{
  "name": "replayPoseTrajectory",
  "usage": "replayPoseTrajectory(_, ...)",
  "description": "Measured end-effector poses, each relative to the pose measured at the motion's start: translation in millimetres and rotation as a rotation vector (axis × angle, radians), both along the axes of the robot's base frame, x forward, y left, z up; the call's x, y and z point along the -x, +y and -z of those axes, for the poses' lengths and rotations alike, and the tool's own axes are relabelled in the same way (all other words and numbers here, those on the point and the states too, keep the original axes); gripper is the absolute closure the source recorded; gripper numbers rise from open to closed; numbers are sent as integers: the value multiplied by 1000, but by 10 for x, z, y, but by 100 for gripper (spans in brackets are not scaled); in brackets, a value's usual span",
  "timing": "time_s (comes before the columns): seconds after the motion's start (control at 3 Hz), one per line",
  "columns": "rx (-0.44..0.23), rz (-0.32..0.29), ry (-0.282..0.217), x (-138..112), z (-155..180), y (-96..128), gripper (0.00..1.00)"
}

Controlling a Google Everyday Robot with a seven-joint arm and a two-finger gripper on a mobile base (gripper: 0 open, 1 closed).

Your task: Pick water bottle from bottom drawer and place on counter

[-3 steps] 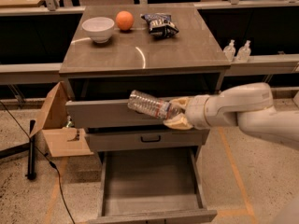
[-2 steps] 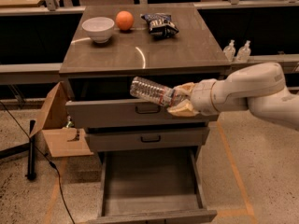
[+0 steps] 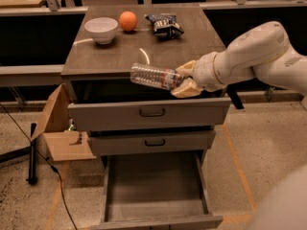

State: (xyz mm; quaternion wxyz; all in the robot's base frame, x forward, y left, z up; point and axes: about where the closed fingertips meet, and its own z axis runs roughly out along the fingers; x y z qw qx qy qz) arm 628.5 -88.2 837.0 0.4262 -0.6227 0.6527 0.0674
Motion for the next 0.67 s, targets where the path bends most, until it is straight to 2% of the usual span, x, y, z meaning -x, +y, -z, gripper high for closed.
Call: replayPoseTrajectory(0.67, 46, -58, -43, -490, -340, 186, 100)
